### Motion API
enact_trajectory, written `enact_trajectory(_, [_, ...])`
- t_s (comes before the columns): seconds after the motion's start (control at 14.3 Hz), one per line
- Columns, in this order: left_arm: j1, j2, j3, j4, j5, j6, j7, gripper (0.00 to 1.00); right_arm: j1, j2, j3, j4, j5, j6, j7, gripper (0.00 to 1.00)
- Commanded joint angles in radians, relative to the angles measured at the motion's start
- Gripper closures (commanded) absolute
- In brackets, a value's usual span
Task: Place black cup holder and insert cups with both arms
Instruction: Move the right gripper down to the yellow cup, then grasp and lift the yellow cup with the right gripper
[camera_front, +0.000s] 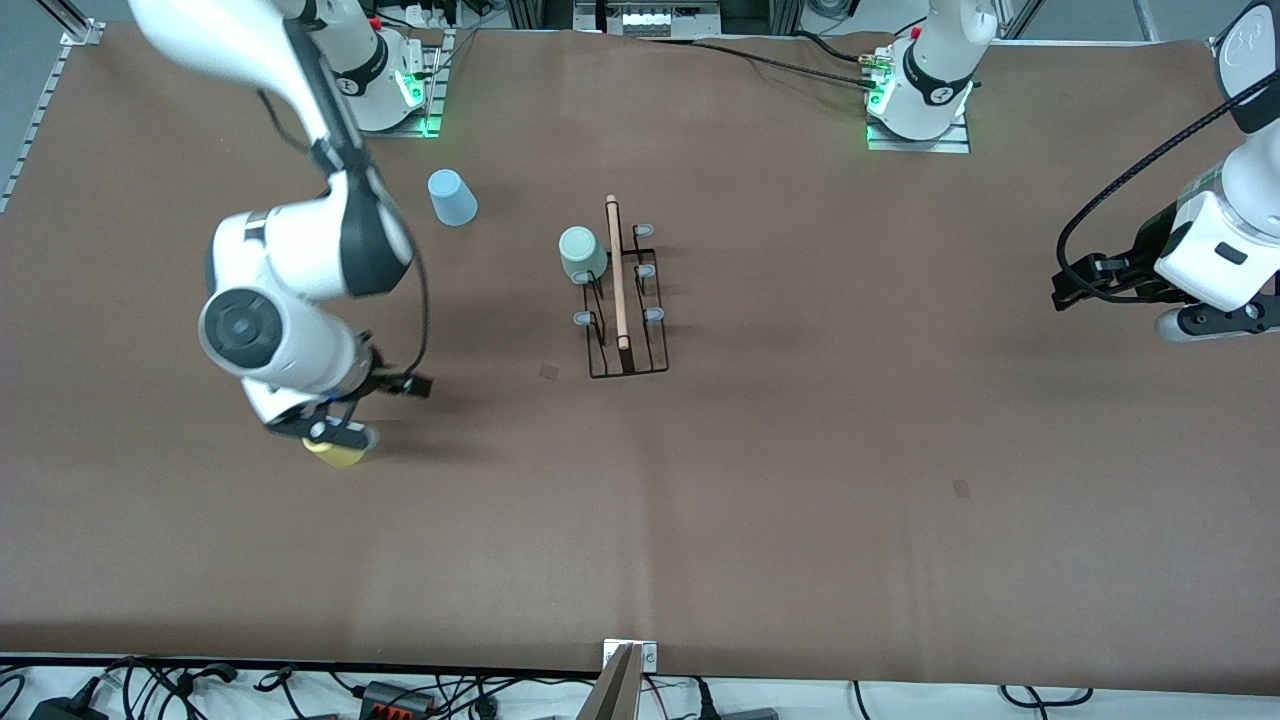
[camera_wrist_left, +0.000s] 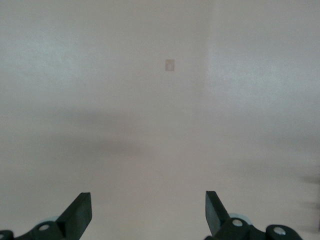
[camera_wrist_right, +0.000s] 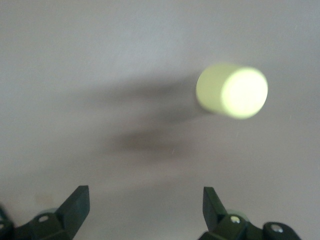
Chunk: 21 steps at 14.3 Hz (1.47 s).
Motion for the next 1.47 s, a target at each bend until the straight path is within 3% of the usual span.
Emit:
enact_trajectory(0.0, [-0.005,-0.022,0.004,-0.011,0.007,-0.007,0.018,0.00,-0.051,0.059,0.011,0.055,-0.011,0.044,-0.060,0.00])
enact_trajectory(0.49, [-0.005,-0.022,0.007,-0.011,0.005,-0.008,0.020,0.00,-0.171,0.138,0.011,0.055,0.000,0.102,-0.318,0.00])
enact_trajectory(1.05, [-0.005,-0.022,0.006,-0.011,0.005,-0.007,0.020,0.00,-0.194,0.186,0.015,0.053,0.013,0.183,-0.410,0.00])
enact_trajectory(1.4, [-0.005,-0.022,0.007,-0.011,0.004,-0.009,0.020,0.00,-0.206,0.206,0.015,0.052,0.082,0.179,-0.484,0.00])
